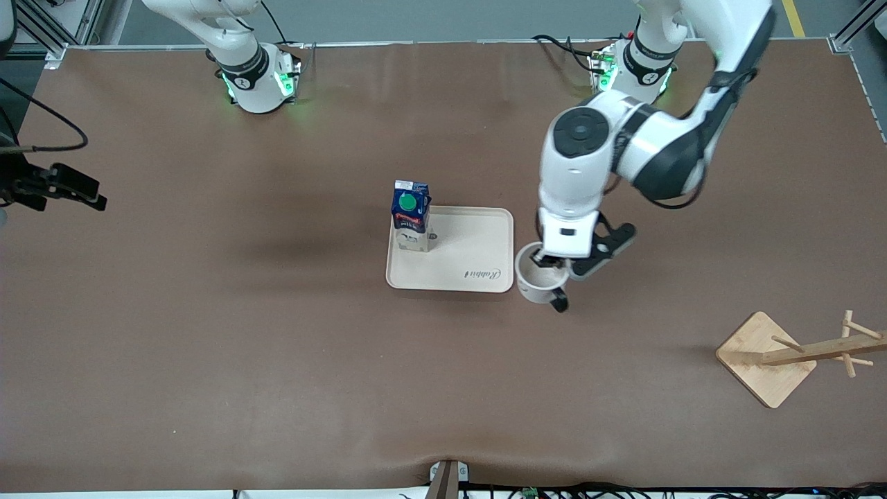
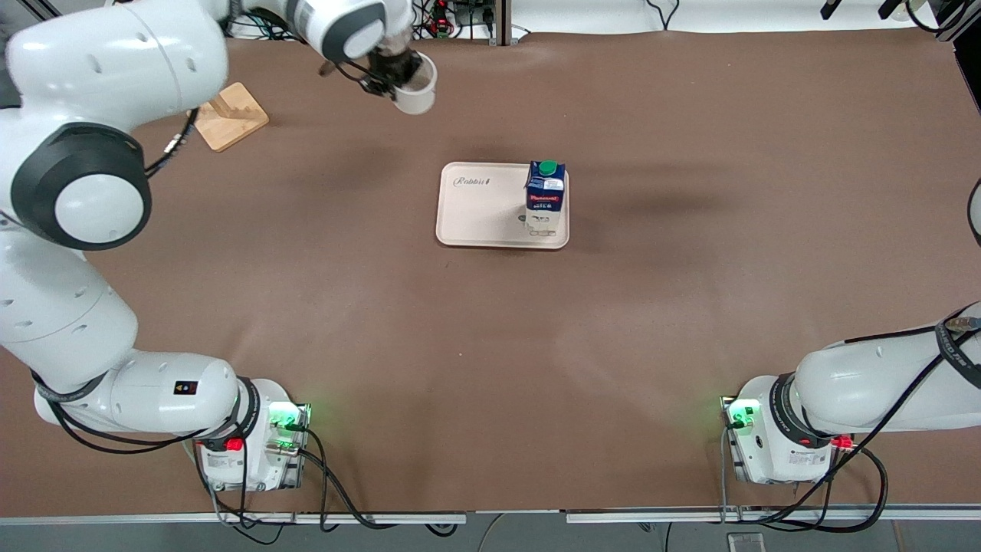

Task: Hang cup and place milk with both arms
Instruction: 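Carry the mug toward the wooden stand while the right gripper reaches out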

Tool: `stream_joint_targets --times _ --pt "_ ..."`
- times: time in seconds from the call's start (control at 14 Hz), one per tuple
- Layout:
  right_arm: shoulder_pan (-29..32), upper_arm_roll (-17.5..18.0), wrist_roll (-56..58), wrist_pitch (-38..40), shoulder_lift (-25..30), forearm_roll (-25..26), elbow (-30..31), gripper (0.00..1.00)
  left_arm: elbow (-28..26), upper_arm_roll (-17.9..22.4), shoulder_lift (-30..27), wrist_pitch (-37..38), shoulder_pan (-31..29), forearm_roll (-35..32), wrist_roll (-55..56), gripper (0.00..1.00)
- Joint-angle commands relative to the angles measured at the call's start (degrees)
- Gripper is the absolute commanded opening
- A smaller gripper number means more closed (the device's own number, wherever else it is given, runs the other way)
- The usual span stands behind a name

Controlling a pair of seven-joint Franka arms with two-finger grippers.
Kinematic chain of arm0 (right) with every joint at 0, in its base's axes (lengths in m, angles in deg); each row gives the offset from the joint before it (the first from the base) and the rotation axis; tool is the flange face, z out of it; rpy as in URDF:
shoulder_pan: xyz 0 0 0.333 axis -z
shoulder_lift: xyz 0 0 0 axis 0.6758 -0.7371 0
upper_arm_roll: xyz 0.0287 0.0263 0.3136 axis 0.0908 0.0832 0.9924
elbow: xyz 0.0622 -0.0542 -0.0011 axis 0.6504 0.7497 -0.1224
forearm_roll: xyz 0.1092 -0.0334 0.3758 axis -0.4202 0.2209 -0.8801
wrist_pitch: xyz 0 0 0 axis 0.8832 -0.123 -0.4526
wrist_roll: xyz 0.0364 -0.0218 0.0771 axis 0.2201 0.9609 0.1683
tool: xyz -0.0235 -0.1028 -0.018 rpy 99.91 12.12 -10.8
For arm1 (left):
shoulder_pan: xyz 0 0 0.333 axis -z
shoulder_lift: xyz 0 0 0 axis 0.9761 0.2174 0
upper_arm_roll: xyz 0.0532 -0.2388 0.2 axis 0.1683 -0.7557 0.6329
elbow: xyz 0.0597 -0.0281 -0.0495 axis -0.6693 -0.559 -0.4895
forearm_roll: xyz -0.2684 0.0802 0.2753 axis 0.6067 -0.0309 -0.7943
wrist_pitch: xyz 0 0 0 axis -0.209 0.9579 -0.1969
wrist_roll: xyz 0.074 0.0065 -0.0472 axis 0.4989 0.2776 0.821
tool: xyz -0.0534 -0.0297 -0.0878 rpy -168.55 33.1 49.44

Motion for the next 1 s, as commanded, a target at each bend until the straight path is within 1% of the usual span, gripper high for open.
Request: stream_joint_targets --times 0.0,0.07,0.14,0.36,0.57,0.64,0.71,0.79,0.93 --pt "-0.3 0.2 -0.1 0.2 -0.8 0.5 -1.1 1.0 4.0 -0.5 -2.0 6.5 -3.3 2.8 -11.1 0.0" --pt "-0.2 0.2 -0.1 0.3 -1.0 0.3 -1.1 1.0 5.8 -0.5 -2.2 8.6 -5.1 4.1 -15.3 0.0" --pt "-0.1 0.2 -0.1 0.3 -1.3 0.2 -1.1 1.0 5.9 -0.5 -3.3 10.5 -7.4 4.9 -19.6 0.0" --pt "-0.5 0.2 -0.1 0.1 -1.5 0.0 -1.1 1.0 5.8 -0.5 -6.1 11.2 -14.7 7.9 -32.3 0.0" --pt "-1.2 0.2 -0.1 0.1 -3.1 0.0 -1.1 1.0 5.8 -0.5 -7.0 11.6 -20.1 8.1 -41.5 0.0" --pt "-2.4 0.2 -0.1 0.1 -4.3 0.1 -1.1 1.0 5.8 -0.5 -7.3 12.1 -21.7 8.3 -44.3 0.0" --pt "-2.9 0.3 -0.1 0.0 -6.4 0.0 -1.2 1.0 5.8 -0.5 -7.8 13.0 -23.9 9.5 -48.4 0.0" --pt "-3.9 0.3 -0.2 -0.7 -7.2 -0.4 -1.2 1.0 5.8 -0.5 -8.4 13.2 -26.3 11.1 -52.9 0.0" --pt "-6.8 0.2 -1.4 0.1 -7.1 -5.2 -0.2 1.0 5.8 -0.4 -9.6 14.0 -30.2 13.1 -60.7 0.0"
